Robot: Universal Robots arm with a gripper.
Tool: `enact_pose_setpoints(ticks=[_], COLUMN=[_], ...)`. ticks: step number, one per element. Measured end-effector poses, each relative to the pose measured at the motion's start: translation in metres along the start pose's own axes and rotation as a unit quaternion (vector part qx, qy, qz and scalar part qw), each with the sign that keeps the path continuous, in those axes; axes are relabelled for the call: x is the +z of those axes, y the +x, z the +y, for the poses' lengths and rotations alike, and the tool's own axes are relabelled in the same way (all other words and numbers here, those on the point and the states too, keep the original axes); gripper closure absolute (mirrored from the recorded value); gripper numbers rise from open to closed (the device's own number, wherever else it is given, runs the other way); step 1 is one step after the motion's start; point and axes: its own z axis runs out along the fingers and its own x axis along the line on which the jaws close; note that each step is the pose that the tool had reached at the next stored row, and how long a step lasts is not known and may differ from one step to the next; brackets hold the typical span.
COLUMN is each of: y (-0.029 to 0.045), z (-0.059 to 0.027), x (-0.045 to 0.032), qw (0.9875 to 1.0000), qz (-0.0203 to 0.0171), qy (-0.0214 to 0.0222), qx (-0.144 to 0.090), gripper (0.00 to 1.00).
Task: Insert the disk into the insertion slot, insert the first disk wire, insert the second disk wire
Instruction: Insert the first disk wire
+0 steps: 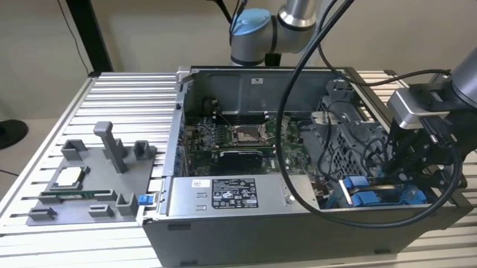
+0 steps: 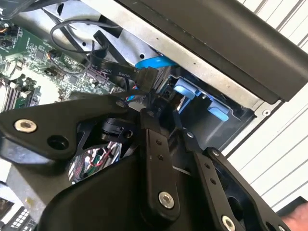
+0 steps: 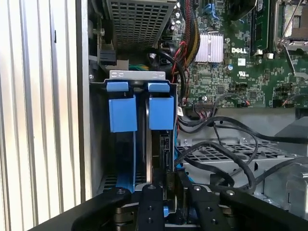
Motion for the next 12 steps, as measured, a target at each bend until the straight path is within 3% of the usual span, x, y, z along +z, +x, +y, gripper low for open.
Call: enact_pose_setpoints(ticks=[5, 12], y=[-0.0020, -0.0063], z=[0.0001, 0.0002], x=[-0.0131, -0.0402], qw=[1.0000, 1.0000], qz=[-0.0045, -0.0049], qy=[-0.0001, -0.0001], qx=[0.000, 0.000], gripper=[0.00, 0.00])
